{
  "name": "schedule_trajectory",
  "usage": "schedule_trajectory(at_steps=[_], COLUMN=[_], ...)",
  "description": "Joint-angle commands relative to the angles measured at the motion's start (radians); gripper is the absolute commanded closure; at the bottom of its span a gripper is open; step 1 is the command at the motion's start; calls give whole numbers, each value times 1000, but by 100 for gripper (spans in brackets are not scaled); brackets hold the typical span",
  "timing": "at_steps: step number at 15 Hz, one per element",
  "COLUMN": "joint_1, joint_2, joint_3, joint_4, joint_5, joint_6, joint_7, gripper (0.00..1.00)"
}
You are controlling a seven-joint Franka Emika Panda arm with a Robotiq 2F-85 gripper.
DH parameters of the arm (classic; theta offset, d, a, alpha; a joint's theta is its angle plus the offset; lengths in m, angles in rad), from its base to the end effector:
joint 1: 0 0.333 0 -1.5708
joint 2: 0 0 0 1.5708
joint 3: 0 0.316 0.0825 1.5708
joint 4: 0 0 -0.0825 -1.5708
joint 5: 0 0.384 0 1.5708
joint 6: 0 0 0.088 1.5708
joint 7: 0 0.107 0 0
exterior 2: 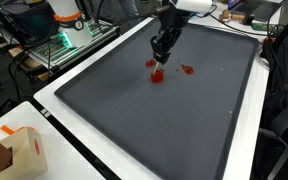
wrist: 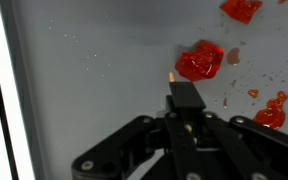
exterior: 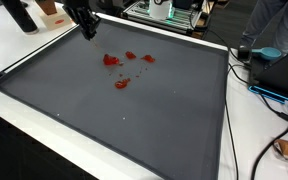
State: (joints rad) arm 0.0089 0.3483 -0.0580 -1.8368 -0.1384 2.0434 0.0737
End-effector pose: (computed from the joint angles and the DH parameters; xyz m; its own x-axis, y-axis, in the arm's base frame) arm 0.6181 -0.0359 0.3305 0.9891 -0.0582 -0.1353 -0.0386 -0.9890 0.1427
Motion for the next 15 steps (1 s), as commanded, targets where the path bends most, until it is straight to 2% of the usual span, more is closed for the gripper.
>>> schedule_trajectory(at_steps=[1, 7, 12, 13, 15], joint_1=[-39, -55, -50, -42, -42], joint_2=[-98, -172, -187, -161, -163], joint_3=[30, 43, 44, 39, 40], joint_4=[-113, -182, -197, -153, -159], joint_5=[72, 163, 191, 160, 161], joint_6=[72, 112, 141, 98, 114], joint_7=[-130, -293, -337, -305, -309], gripper=[97, 97, 97, 87, 87])
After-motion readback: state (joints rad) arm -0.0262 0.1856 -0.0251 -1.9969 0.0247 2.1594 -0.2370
